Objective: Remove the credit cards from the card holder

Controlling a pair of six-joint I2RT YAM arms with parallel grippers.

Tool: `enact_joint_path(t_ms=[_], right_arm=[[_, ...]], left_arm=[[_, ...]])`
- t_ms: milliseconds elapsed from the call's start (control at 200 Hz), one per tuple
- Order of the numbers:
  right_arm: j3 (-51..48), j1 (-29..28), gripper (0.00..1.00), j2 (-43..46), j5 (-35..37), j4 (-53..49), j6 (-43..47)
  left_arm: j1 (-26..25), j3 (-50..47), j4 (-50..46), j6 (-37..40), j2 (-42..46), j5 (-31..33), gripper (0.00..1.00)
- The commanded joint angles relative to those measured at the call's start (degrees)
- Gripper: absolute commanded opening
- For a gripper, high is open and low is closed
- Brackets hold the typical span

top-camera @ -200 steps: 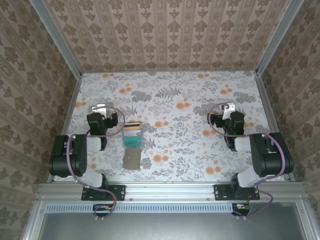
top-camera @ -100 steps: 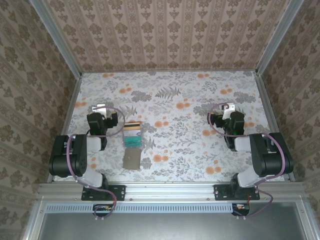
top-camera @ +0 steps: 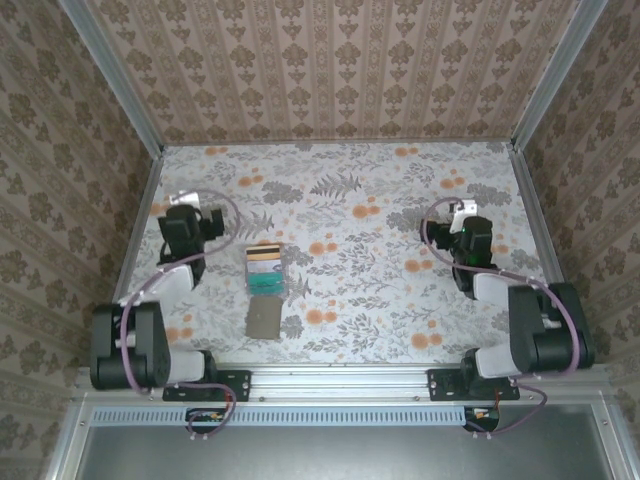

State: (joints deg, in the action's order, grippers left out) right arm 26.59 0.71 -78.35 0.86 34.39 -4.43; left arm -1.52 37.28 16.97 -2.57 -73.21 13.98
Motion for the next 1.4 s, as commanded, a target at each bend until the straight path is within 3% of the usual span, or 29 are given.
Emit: enact_joint_path(t_ms=[0, 120, 215, 405, 520, 635, 740, 905, 1075, 1395], right_arm=[[6.28, 0.30, 1.00, 6.76, 6.58, -14.75, -8.44], [11.16, 0.40, 1.00, 11.39, 5.96, -24.93, -19.97], [13.13, 0.67, 0.99, 13.22, 2.84, -27.80, -27.24], [17.02, -0.55, 0.99, 12.95, -10.14, -29.16, -34.13], [19.50, -4.47, 1.00, 13.13, -9.44, -33.23, -32.60], [21.88, -9.91, 1.00, 13.72, -6.49, -38.67, -29.10], [22.03, -14.35, 1.00, 14.85, -4.03, -40.81, -27.32], [22.98, -19.51, 1.00, 15.33, -2.29, -43.50, -25.71], [24.49, -24.72, 1.00, 15.41, 0.91, -46.36, -24.19], [23.63, -31.82, 1.00, 17.29, 4.80, -50.07, -24.28]], left_arm=[[-0.03, 10.40, -26.03, -11.33, 6.28, 6.07, 1.00], [0.20, 16.05, -42.62, -17.73, 10.15, 3.41, 1.00], [0.18, 15.03, -46.55, -20.69, 14.35, -2.78, 1.00], [-2.13, 10.48, -55.22, -27.94, 22.89, -4.70, 0.99], [-7.72, 7.35, -58.34, -32.02, 27.95, -4.68, 0.94], [-15.62, 5.47, -63.84, -39.06, 30.76, -1.68, 0.93], [-23.47, 2.54, -67.43, -45.55, 31.36, -1.58, 0.85], [-36.97, -2.63, -68.81, -53.11, 30.32, -1.26, 0.76], [-46.32, -3.28, -69.16, -53.62, 24.36, 0.90, 0.72], [-50.77, 0.51, -66.78, -50.93, 8.17, 4.30, 0.61]])
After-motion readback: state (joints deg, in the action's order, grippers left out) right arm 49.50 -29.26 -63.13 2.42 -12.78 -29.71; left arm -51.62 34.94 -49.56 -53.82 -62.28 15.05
